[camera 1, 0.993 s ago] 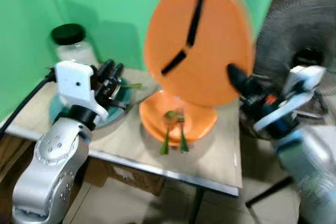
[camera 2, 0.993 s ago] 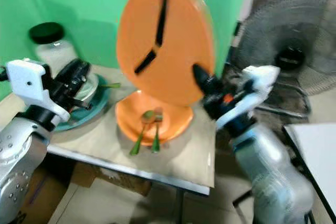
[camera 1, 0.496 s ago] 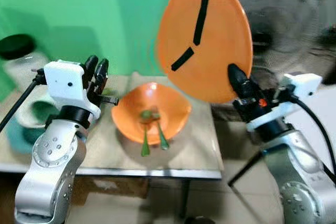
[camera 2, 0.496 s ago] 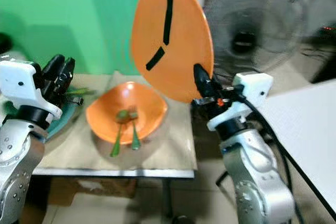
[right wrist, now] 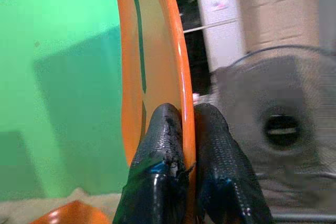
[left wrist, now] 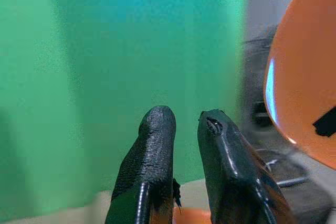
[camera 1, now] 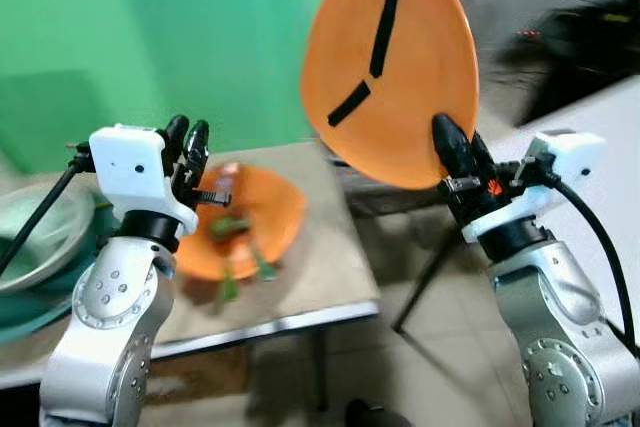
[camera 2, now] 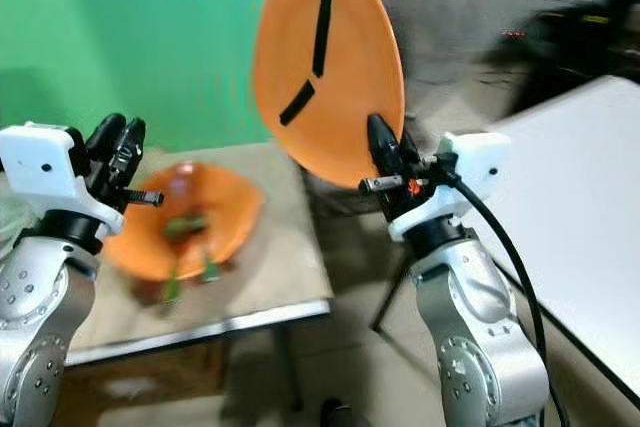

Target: Setting the table

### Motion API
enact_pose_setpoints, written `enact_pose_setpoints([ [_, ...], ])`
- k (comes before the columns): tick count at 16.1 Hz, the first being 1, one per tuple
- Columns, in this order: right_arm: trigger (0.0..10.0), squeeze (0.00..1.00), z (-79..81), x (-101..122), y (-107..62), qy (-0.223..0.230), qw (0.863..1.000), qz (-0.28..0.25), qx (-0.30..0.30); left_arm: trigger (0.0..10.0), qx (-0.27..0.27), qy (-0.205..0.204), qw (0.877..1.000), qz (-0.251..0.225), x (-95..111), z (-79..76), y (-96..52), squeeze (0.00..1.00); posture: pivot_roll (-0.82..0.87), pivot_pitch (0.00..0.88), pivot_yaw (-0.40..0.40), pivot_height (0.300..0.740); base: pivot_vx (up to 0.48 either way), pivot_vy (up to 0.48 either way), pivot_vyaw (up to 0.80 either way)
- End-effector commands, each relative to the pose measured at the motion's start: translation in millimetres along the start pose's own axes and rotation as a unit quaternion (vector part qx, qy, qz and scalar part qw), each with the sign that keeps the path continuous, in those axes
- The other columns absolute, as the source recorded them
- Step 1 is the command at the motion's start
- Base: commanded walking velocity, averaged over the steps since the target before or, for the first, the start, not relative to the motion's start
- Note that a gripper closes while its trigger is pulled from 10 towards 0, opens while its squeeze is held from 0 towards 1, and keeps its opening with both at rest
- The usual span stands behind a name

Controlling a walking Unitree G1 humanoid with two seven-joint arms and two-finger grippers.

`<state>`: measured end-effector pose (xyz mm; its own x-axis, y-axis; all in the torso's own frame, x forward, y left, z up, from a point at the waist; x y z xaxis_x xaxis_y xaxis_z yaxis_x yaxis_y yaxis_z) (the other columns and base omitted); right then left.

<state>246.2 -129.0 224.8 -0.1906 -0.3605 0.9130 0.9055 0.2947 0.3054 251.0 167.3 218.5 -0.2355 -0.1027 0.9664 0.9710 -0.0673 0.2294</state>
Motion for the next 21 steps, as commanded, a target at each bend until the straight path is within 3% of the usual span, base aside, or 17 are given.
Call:
enact_pose_setpoints([
  [1, 10.0, 0.0, -0.4, 10, 3.9, 0.0, 1.0, -0.028, -0.002, 10.0, 0.006, 0.001, 1.0, -0.002, 2, 0.5, 0.0, 0.0, -0.05, 0.0, 0.022, 0.74, 0.0, 0.0, -0.8],
  [11, 10.0, 0.0, -12.9, 7, 5.9, 0.029, 0.999, -0.005, -0.043, 10.0, -0.002, 0.002, 1.0, 0.012, -5, -4.5, 2.2, 0.0, -0.07, 0.0, 0.017, 0.74, 0.0, 0.0, -0.8],
  [21, 10.0, 0.0, -20.7, -9, 9.3, 0.025, 0.995, 0.078, -0.053, 10.0, -0.032, 0.003, 0.999, 0.029, -13, -12.3, 6.3, 0.0, -0.08, 0.0, 0.016, 0.74, 0.0, 0.0, -0.79],
])
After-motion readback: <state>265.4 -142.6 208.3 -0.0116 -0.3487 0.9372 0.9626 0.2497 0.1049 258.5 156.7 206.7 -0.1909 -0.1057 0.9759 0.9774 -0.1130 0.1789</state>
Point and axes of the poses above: a point about 5 cm out from each wrist's last joint towards the gripper, its own y axis pointing out of the wrist towards the gripper, its own x axis along the axis of the wrist's last joint, z = x × y, the point moved 1 cm from there along y, pointing out of the wrist towards the gripper, and after that the axes turned 3 degrees about y, right-handed, at the moved point
